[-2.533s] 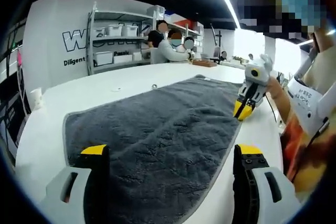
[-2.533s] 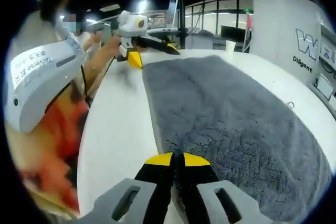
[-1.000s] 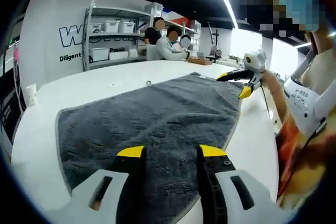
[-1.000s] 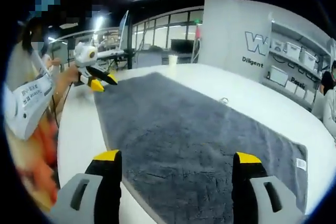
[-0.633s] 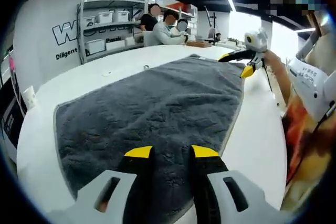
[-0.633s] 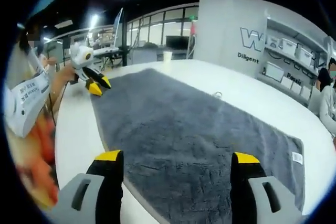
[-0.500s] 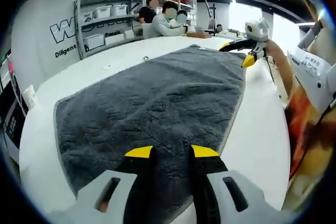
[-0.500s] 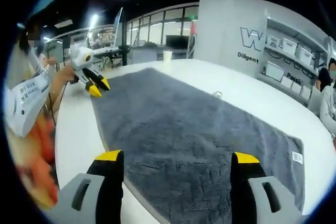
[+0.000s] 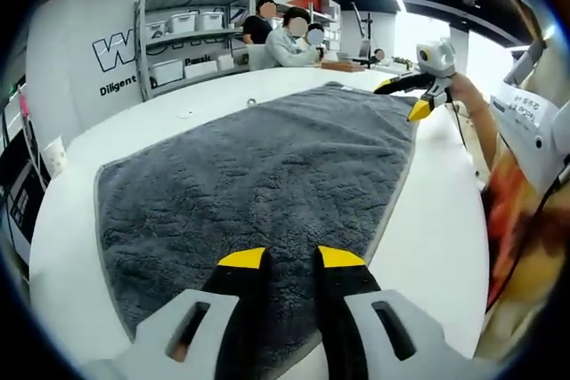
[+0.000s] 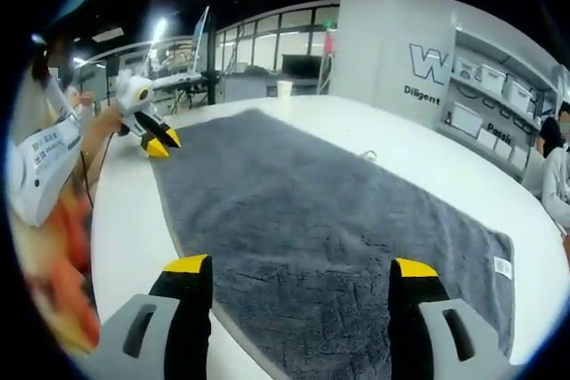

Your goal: Open the folded towel by lifting each exposed corner and separating the folded layers until the towel lies flat within the target outline without major curled edges

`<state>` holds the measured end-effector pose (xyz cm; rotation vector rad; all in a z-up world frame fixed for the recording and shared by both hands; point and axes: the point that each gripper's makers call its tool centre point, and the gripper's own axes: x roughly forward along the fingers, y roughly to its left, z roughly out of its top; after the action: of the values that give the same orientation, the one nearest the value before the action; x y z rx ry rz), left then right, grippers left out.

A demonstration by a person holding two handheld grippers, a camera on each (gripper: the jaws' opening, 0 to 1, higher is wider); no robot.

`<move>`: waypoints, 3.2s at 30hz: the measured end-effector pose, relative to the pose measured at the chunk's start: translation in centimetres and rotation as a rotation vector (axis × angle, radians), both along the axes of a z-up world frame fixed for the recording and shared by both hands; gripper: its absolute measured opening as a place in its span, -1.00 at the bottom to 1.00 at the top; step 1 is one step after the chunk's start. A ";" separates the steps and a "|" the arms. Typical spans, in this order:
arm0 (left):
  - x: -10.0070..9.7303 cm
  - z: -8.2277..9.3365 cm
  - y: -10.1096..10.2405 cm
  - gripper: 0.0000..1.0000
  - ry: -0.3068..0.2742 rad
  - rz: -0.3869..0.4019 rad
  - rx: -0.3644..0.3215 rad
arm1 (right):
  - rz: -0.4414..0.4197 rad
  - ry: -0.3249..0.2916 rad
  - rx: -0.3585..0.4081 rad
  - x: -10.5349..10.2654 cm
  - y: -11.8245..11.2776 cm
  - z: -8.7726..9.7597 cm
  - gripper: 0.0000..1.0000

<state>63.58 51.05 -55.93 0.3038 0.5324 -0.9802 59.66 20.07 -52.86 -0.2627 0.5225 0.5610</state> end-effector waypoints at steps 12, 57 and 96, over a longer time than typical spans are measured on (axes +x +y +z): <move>-0.5 0.0 0.5 -0.63 0.011 0.003 0.008 | 0.002 0.002 -0.033 -0.3 -0.6 0.0 0.59; 2.8 2.6 -0.4 0.89 0.066 0.148 -0.230 | -0.350 0.038 0.035 -3.0 -9.8 -0.8 0.44; 2.9 2.9 0.1 0.94 0.034 0.168 -0.178 | -0.658 0.101 0.070 -6.8 -19.8 -4.1 0.54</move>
<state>66.47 51.13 -53.00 0.0818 0.4891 -0.8642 52.90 0.25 -56.94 0.0130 0.6464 -0.0489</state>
